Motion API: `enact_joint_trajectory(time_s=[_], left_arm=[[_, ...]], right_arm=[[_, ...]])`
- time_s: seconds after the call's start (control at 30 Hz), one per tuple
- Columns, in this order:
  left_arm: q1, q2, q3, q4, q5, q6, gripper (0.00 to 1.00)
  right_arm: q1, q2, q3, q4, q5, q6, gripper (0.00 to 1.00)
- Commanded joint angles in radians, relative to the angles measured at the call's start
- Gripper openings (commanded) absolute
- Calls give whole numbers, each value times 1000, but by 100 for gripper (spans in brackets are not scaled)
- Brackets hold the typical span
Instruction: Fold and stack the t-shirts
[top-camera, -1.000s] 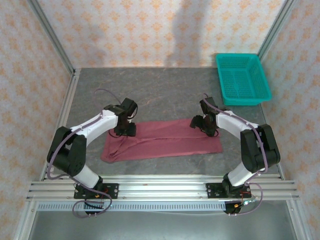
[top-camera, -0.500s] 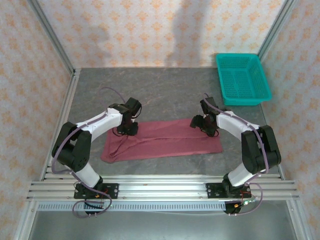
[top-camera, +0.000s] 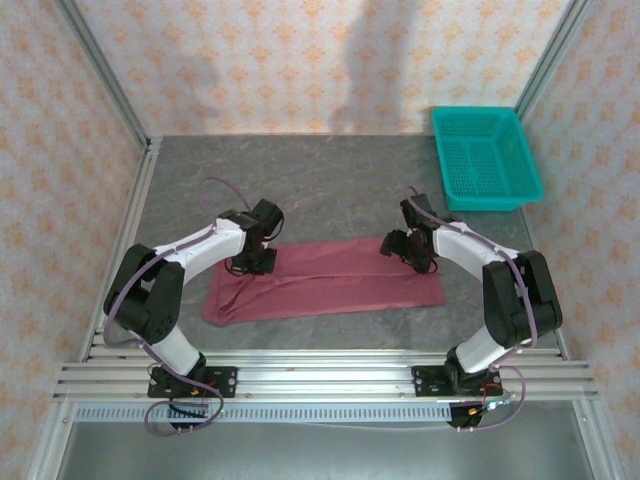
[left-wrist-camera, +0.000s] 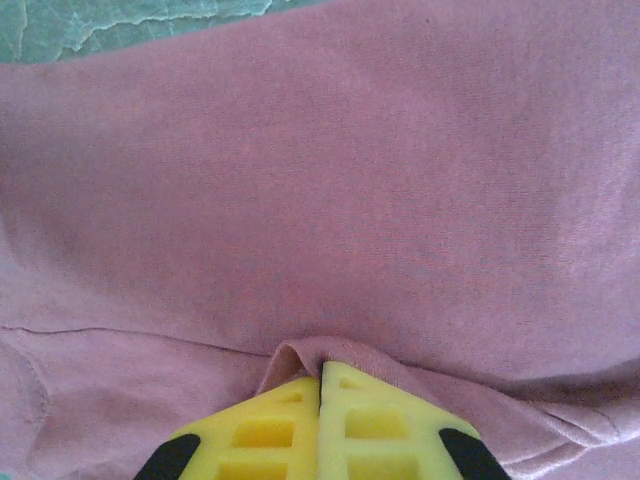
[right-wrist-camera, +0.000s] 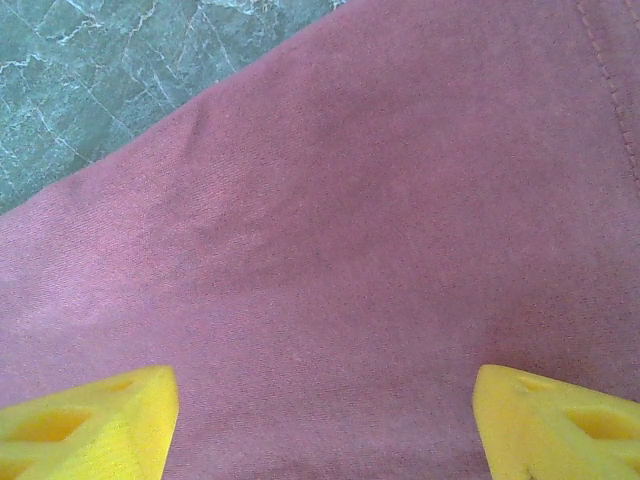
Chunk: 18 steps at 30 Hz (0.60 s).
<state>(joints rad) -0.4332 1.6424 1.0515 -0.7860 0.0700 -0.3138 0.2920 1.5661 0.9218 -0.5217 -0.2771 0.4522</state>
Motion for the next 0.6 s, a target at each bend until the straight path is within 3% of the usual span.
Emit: enact_joint_trajectory(time_s=[0.0,0.2,0.57], left_arm=[[-20,-63,16,-65,10,-21,1],[-77,-149,-30,-68,86,-137,0],[-213,-221,-137,-17,114,-305,0]], right_arm=[[5,-34,-14,-3,36,-2,78],[5,-28,-15,-3,41,0,78],[6,-12,-23,8,30,6,77]])
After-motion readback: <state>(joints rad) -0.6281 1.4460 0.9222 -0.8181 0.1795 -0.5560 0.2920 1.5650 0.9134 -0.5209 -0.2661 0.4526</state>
